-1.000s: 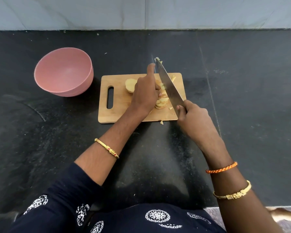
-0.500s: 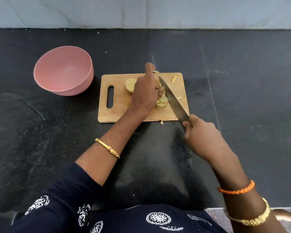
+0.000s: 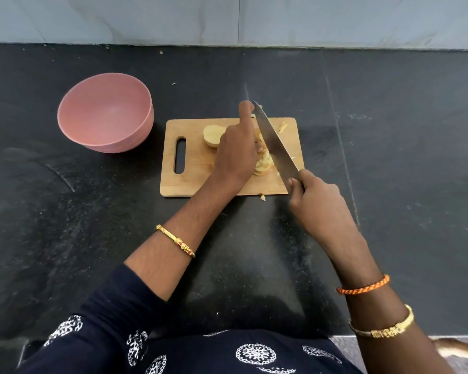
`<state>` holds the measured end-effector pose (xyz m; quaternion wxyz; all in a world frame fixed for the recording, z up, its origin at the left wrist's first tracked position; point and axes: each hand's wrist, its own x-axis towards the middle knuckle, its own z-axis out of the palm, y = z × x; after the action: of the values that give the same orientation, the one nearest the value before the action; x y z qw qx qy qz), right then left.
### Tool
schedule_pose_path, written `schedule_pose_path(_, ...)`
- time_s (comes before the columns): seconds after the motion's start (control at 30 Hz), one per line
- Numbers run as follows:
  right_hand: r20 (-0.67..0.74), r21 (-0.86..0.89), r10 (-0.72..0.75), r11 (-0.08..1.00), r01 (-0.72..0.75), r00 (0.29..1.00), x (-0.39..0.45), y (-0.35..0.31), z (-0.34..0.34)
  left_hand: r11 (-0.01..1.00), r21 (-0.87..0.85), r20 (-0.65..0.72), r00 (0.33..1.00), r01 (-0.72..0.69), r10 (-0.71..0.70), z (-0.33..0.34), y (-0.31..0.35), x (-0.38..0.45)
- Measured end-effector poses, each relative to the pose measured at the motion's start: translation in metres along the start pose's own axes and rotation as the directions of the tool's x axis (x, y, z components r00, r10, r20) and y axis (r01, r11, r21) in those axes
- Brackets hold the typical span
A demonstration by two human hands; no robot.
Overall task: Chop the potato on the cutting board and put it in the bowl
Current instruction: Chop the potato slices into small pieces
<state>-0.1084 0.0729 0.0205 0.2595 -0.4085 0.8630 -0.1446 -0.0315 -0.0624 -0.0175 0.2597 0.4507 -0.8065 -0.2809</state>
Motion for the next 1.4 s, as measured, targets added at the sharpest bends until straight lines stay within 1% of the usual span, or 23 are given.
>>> schedule_pose_path(0.3,0.094,-0.158,0.032,0.987,-0.017,0.995,0.001,-0.01,-0.001,1.0,-0.012,-0.038,0.999,0.004,-0.004,0.003,-0.001,-0.003)
schedule_pose_path(0.4,0.119,-0.183,0.045,0.983,-0.022,0.992,-0.003,-0.01,-0.003,1.0,-0.017,-0.054,0.998,0.024,-0.025,0.002,0.0,-0.002)
schedule_pose_path(0.53,0.143,-0.173,0.056,0.984,-0.031,0.988,-0.009,-0.002,-0.008,1.0,0.01,-0.03,0.999,0.017,-0.017,-0.004,0.001,0.001)
schedule_pose_path(0.67,0.088,-0.103,0.03,0.994,-0.021,0.996,-0.021,0.01,-0.014,0.999,0.044,-0.01,1.0,0.012,-0.011,-0.005,0.001,-0.003)
schedule_pose_path(0.7,0.078,-0.085,0.023,0.996,-0.017,0.997,-0.024,0.011,-0.015,0.997,0.074,-0.017,1.0,0.006,-0.005,-0.004,0.001,-0.003)
schedule_pose_path(0.77,0.081,-0.081,0.01,0.997,-0.003,0.997,-0.026,0.013,-0.016,0.98,0.193,-0.015,0.999,-0.04,0.044,-0.003,0.0,-0.002)
schedule_pose_path(0.83,0.08,-0.112,-0.003,0.994,0.012,0.997,-0.026,0.015,-0.015,0.952,0.281,0.051,0.992,-0.125,0.115,-0.004,0.002,0.001)
schedule_pose_path(0.93,0.024,-0.147,-0.031,0.989,0.034,0.999,-0.025,0.019,-0.017,0.925,0.304,0.193,0.966,-0.227,0.173,-0.012,0.005,0.005)
schedule_pose_path(1.0,-0.024,-0.128,-0.053,0.991,0.049,0.998,-0.025,0.021,-0.02,0.92,0.32,0.21,0.964,-0.225,0.162,-0.018,0.004,0.008)
schedule_pose_path(1.07,-0.047,-0.105,-0.068,0.993,0.063,0.997,-0.025,0.021,-0.024,0.915,0.345,0.193,0.97,-0.208,0.148,-0.022,0.003,0.012)
schedule_pose_path(1.2,-0.036,-0.067,-0.094,0.993,0.092,0.995,-0.026,0.023,-0.029,0.885,0.412,0.197,0.97,-0.215,0.144,-0.031,-0.004,0.023)
schedule_pose_path(1.27,-0.027,-0.012,-0.103,0.995,0.102,0.994,-0.026,0.026,-0.032,0.882,0.427,0.197,0.973,-0.199,0.125,-0.036,-0.008,0.03)
schedule_pose_path(1.33,-0.021,0.055,-0.105,0.993,0.106,0.994,-0.025,0.031,-0.034,0.892,0.42,0.194,0.977,-0.168,0.093,-0.039,-0.011,0.036)
schedule_pose_path(1.4,-0.019,0.112,-0.106,0.988,0.107,0.994,-0.021,0.034,-0.033,0.926,0.358,0.173,0.983,-0.12,0.061,-0.039,-0.011,0.039)
